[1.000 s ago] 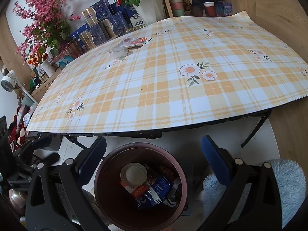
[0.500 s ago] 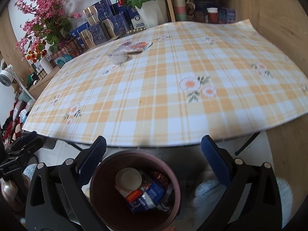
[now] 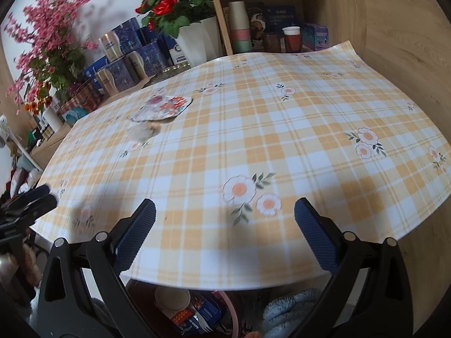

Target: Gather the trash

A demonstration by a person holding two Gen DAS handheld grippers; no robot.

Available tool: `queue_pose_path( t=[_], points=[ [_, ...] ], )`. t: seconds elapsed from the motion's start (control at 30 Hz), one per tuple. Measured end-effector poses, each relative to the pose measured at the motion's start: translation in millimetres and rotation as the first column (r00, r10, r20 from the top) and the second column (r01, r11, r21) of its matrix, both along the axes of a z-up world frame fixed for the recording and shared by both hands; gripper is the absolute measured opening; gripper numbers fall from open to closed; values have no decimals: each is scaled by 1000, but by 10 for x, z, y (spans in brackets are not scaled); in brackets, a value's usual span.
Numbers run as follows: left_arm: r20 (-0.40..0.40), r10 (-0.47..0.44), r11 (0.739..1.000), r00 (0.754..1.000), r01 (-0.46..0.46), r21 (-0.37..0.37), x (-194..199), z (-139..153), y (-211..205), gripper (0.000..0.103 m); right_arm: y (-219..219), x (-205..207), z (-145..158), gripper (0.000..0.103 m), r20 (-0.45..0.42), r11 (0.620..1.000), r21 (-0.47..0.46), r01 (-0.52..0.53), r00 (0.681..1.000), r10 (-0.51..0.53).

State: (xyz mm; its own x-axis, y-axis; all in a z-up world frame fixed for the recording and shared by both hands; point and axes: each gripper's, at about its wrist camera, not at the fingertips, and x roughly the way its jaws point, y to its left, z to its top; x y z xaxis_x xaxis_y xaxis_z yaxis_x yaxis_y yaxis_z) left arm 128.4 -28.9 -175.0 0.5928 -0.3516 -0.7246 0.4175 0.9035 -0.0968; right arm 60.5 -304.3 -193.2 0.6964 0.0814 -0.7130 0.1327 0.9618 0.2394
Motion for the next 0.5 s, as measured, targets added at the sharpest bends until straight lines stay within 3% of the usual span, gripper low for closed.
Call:
queue_pose_path(
  t=[0.07, 0.13, 0.23, 0.5],
  points=[
    [-4, 9, 999, 1000, -9, 37, 292, -42, -174, 93, -78, 83, -15, 97, -9, 1000, -1, 21, 1000, -21],
    [-40, 21, 1000, 999, -20, 12, 599, -80, -281, 84, -152, 159, -28, 97, -14, 999, 6, 33, 999, -33],
    [-90, 26, 998, 996, -30, -47, 1012, -136, -394, 83, -263, 306, -42, 97, -22, 999, 10, 38, 999, -38],
    [-140, -7, 1000, 990, 7, -5, 1598, -381, -666, 83, -407, 665, -22, 97, -28, 1000, 2, 19, 999, -19]
  ],
)
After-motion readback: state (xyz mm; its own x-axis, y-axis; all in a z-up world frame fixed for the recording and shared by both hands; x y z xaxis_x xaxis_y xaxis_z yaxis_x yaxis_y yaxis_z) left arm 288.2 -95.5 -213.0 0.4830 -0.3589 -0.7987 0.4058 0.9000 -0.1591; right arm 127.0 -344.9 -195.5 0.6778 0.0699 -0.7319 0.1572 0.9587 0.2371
